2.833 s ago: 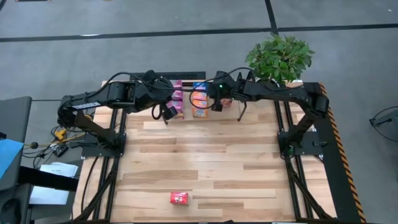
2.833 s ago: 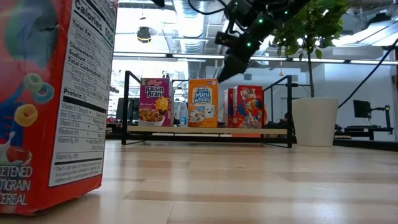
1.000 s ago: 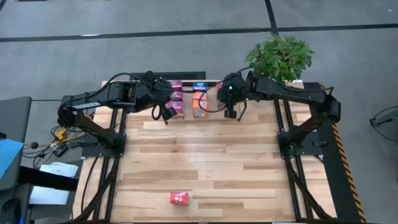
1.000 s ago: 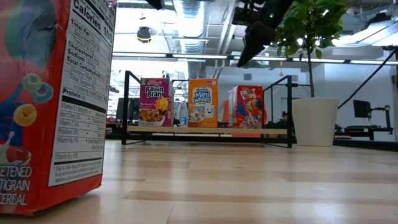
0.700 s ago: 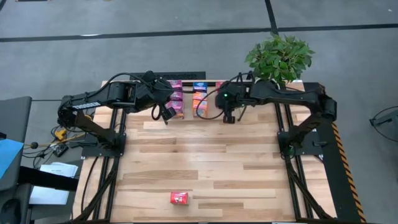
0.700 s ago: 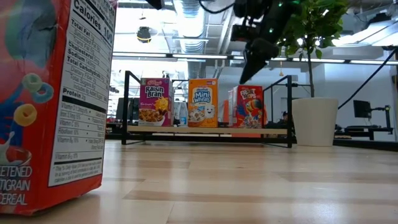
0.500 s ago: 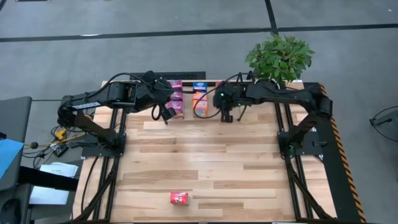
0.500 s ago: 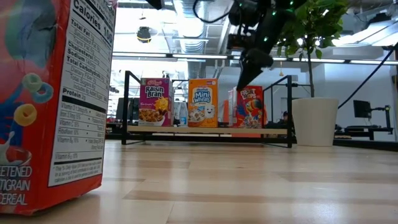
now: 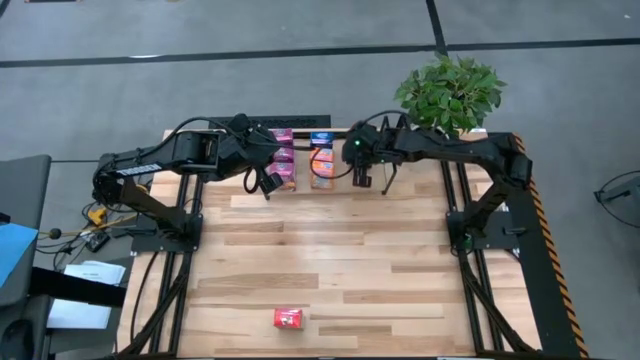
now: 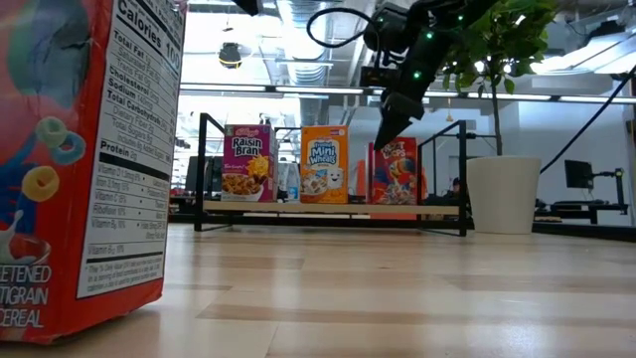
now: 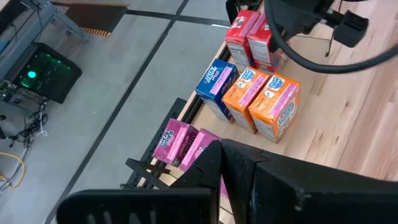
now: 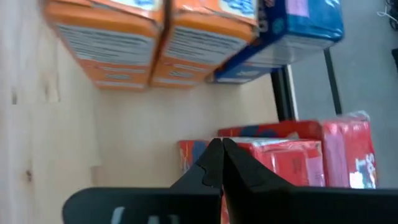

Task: Stack cereal on shelf
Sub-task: Adjust the cereal boxes on the shelf, then put the red cereal box on the shelf aligned with the other red cereal box

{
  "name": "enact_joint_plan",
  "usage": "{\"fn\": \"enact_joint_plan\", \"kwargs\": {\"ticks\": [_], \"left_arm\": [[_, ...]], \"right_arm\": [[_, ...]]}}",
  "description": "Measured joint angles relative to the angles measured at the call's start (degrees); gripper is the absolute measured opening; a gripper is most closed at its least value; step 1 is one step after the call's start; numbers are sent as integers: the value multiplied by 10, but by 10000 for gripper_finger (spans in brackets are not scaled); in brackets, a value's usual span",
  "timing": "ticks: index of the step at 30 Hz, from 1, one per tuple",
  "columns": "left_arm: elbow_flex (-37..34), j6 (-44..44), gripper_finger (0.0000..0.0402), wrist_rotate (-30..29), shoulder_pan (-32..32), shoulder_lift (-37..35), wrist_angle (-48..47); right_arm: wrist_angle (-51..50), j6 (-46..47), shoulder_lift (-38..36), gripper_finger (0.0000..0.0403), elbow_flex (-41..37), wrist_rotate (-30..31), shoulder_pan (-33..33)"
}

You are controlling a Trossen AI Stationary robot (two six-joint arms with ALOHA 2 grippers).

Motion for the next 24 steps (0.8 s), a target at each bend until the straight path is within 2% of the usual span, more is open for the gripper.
{"fn": "enact_joint_plan", "kwargs": {"ticks": [7, 12, 14, 17, 19, 24], "left_arm": [[0, 0, 0, -1, 0, 0, 0], [0, 0, 0, 0, 0, 0, 0], [0, 6, 0, 20, 0, 0, -1], [0, 16, 6, 73, -2, 0, -1], [0, 14, 19, 132, -7, 0, -8], [-1, -51, 85, 361, -48, 0, -63]], "right_arm": [[10, -2, -6, 19, 5, -2, -1], [-28, -9, -21, 33, 47, -2, 19], [-46, -7, -31, 34, 72, -3, 33], [-112, 15, -52, 34, 109, -39, 57], [-149, 26, -67, 37, 128, -75, 75], [-210, 62, -114, 64, 142, -97, 130]]}}
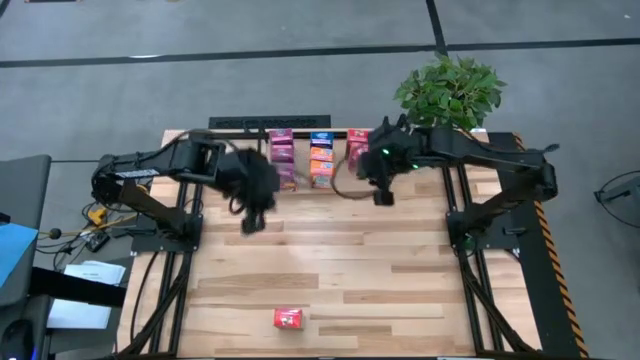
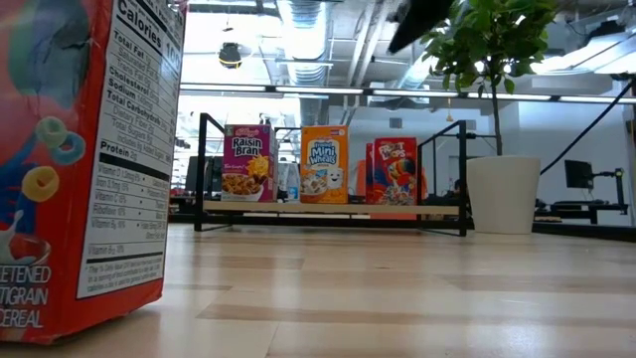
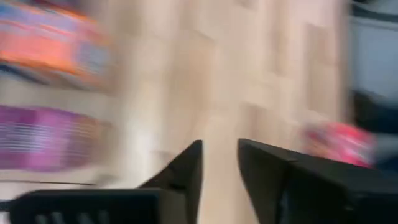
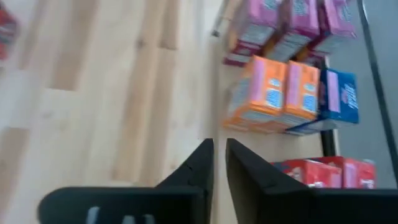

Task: Stack cereal on shelf
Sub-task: Put the red cereal box on the shelf aligned with the other red cereal box

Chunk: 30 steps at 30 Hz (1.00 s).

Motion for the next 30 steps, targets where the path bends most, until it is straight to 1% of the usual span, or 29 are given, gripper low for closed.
{"fn": "enact_joint_plan", "kwargs": {"ticks": [1, 2, 4, 6, 9, 11, 14, 17, 21, 26, 30], "left_arm": [[-5, -17, 101, 34, -16, 1, -6], [-12, -33, 118, 52, -35, 2, -11], [-32, -61, 149, 57, -78, 3, -15], [-61, -87, 178, 43, -120, 3, 3], [-118, -128, 215, 6, -178, 3, 32], [-162, -154, 235, -9, -211, 3, 70], [-228, -182, 258, -17, -250, 3, 128], [-291, -208, 268, -24, -283, 3, 197], [-362, -251, 270, -43, -323, 3, 306], [-427, -304, 270, -122, -366, 3, 402], [-469, -317, 270, -148, -394, 3, 483]], "right_arm": [[-6, 7, -9, 71, 0, 0, 11], [-12, 17, -17, 79, 0, -1, 21], [-25, 41, -28, 97, 0, -2, 42], [-31, 68, -37, 116, 0, -1, 63], [-45, 117, -41, 146, 0, -1, 98], [-58, 149, -41, 166, -1, -1, 121], [-64, 189, -35, 194, 0, 1, 157], [-56, 225, -22, 214, -4, 5, 191], [-32, 258, 7, 227, -6, 5, 231], [55, 259, 61, 226, -6, 5, 275], [142, 261, 114, 220, -6, 5, 299]]}}
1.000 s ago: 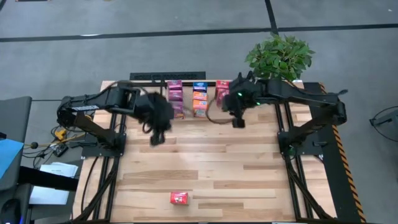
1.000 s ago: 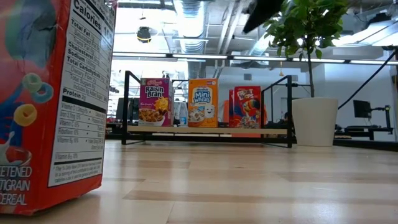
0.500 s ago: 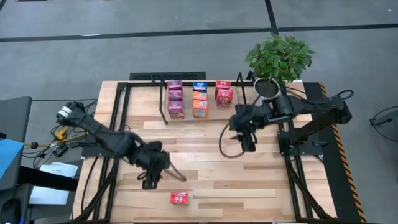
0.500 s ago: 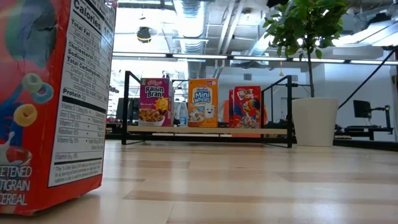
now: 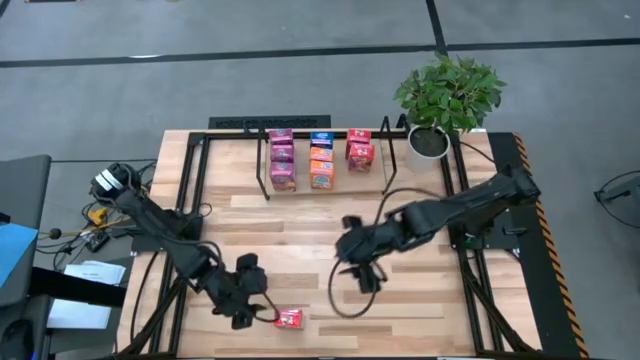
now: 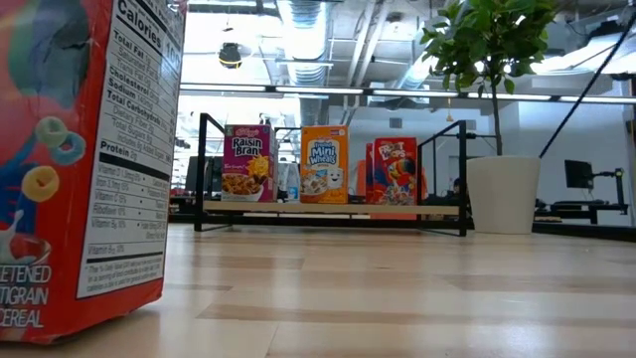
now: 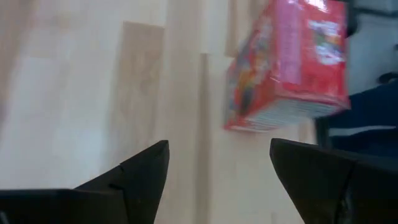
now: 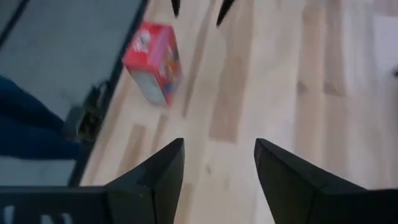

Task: Stack cereal on shelf
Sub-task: Put the red cereal box on the shelf aligned with the other red cereal box

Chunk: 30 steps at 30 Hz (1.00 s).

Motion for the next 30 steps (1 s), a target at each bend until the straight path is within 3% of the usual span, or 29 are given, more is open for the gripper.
{"fn": "enact_joint_plan", "kwargs": {"ticks": [4, 7, 12, 17, 24, 30], "left_arm": [[-41, -41, 270, -17, -25, 0, 71], [-60, -65, 270, -64, -42, 0, 102], [-66, -65, 270, -101, -46, 42, 170], [-66, -76, 270, -97, -44, 116, 271], [-66, -173, 270, -149, -20, 192, 337], [-29, -174, 270, -131, 8, 249, 388]], "right_arm": [[81, 24, 50, 215, 0, 0, 25], [125, 29, 84, 215, 0, -1, 44], [200, 42, 125, 221, 1, -2, 59], [188, 44, 131, 225, 1, -5, 65], [173, 5, 131, 219, 1, -41, 72], [177, -21, 130, 217, 1, -45, 78]]}}
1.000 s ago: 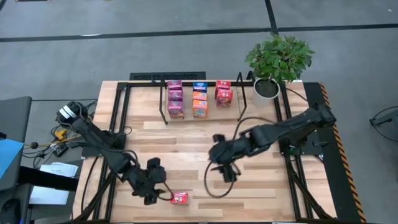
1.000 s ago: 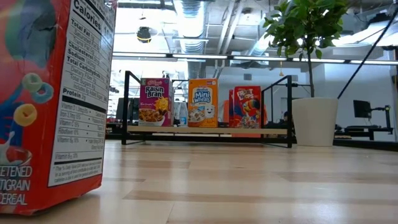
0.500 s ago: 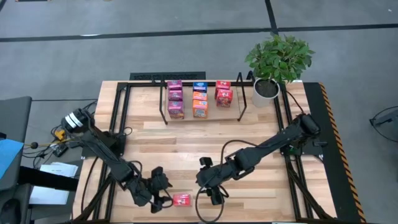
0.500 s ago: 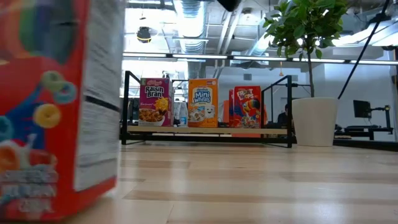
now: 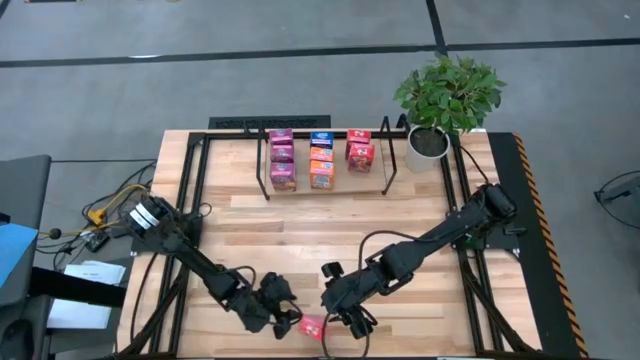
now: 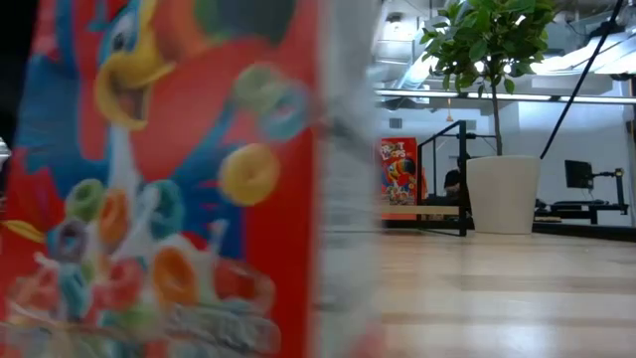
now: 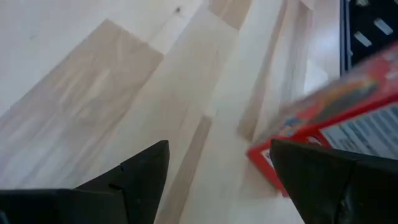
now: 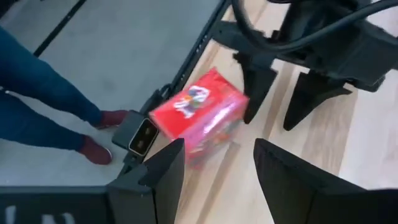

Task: Stack cereal on shelf
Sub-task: Put the red cereal box on the shelf aligned with the other red cereal box

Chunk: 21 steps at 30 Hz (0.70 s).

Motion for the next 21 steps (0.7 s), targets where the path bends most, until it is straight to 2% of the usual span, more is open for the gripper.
{"fn": "enact_joint_plan", "kwargs": {"ticks": [5, 10, 21], "left_arm": [[44, 2, 270, 0, 7, 31, -5], [65, 14, 270, 14, 9, 33, -5], [72, 37, 270, 36, -7, 33, -11]], "right_arm": [[-35, 53, -1, 215, 0, 3, 10], [-36, 149, -1, 207, 0, 15, 53], [29, 398, 10, 194, -1, 282, 157]]}}
